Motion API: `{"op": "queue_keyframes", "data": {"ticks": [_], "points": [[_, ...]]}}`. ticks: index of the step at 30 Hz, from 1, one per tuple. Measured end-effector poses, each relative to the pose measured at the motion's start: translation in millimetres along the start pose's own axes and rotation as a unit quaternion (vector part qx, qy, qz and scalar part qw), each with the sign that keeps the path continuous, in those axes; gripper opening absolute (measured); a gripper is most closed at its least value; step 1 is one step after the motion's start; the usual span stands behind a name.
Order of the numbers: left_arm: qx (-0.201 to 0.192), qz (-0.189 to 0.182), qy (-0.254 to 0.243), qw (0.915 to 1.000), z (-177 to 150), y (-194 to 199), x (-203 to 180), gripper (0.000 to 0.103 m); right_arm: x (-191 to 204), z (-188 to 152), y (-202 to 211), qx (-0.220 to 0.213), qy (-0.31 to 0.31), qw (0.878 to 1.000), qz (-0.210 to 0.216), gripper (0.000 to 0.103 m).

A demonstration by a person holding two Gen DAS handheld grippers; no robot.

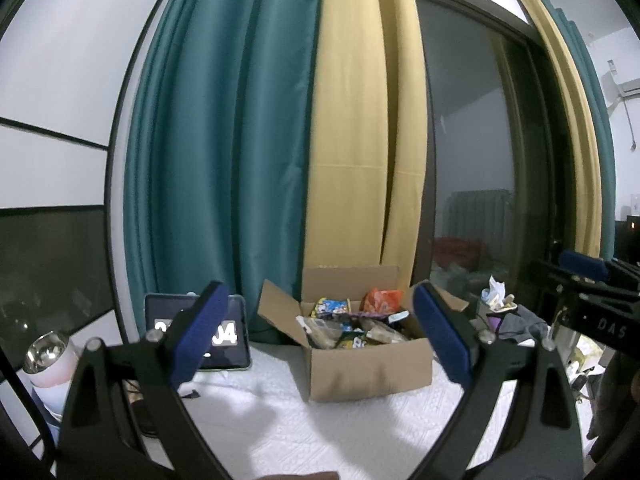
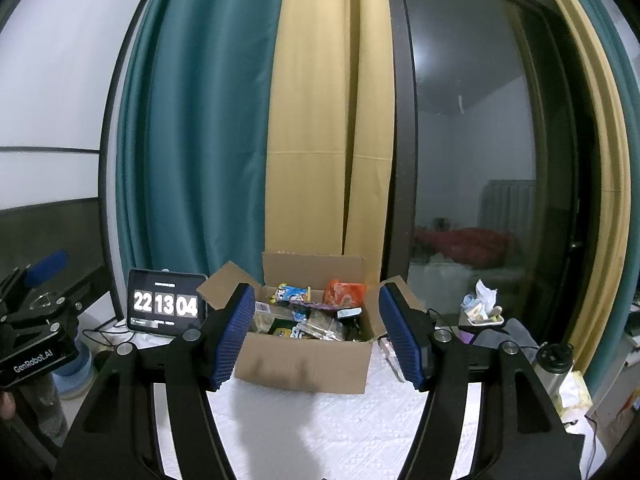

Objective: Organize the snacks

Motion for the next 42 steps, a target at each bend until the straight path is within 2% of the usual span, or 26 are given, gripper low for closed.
{"op": "queue_keyframes", "data": {"ticks": [42], "points": [[0.004, 0.000, 0.000, 1.0000, -4.5, -2.9, -1.7, 0.095, -3.9, -10.4, -4.7, 0.009, 0.000, 1.000, -0.001, 0.068]]}}
Point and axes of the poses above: each gripper's, at about its wrist camera, not at the fingertips, and y roughly against the way its jaws point, x to its left, z to its top, the point moved 6 cm from there along -y, roughly the way its jaws point
